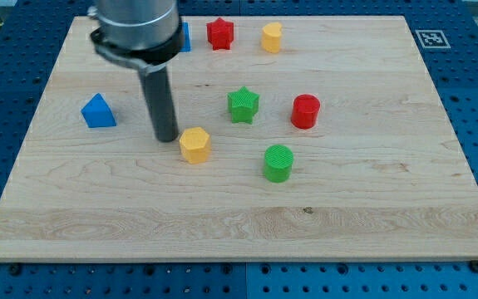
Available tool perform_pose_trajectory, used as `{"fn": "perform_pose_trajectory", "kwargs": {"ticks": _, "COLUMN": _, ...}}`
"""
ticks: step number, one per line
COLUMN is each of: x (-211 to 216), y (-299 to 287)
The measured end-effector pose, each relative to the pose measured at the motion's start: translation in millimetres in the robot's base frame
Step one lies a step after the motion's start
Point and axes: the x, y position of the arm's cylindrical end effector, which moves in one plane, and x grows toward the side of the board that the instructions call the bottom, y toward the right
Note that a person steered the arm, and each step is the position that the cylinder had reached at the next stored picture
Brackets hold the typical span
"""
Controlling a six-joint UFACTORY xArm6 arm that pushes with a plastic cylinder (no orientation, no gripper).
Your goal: Point your arm at blue triangle
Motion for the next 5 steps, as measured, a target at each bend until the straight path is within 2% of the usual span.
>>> {"fn": "perform_pose_trajectory", "kwargs": {"ticks": 2, "x": -4, "y": -31}}
{"fn": "perform_pose_trajectory", "kwargs": {"ticks": 3, "x": 6, "y": -65}}
{"fn": "perform_pose_trajectory", "kwargs": {"ticks": 5, "x": -9, "y": -77}}
